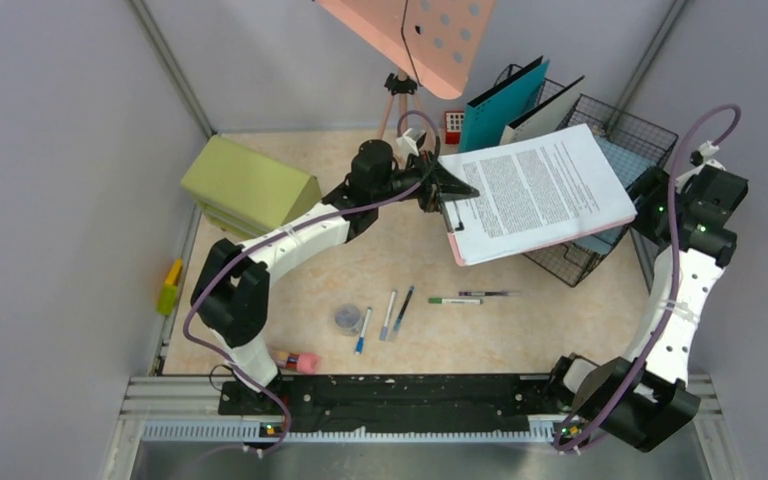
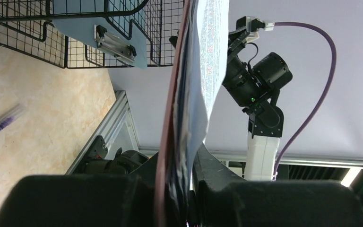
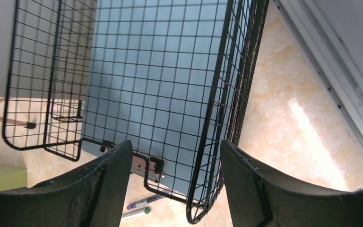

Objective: Organize the desk
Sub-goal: Place the folder in the storage box.

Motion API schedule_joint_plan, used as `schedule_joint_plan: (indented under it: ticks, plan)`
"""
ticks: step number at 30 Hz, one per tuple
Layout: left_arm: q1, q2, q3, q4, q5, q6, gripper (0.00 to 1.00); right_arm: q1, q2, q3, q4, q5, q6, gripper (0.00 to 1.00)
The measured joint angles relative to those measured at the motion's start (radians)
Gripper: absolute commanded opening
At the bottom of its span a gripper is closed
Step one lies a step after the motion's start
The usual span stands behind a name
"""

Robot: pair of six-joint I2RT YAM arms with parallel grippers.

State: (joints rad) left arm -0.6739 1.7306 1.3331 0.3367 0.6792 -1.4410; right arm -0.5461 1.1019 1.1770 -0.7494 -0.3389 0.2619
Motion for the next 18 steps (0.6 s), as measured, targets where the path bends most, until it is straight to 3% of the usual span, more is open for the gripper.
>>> schedule_joint_plan:
  ticks: [13, 18]
  plan:
    - [-0.006, 0.002, 0.019, 0.030, -0.021, -0.042, 0.00, -0.011, 0.118, 0.356, -0.097, 0.126, -0.113, 0.72]
    - [0.046, -0.009, 0.019, 0.034, -0.014, -0.080, 0.00, -0.021, 0.139, 0.386, -0.120, 0.110, -0.122, 0.71]
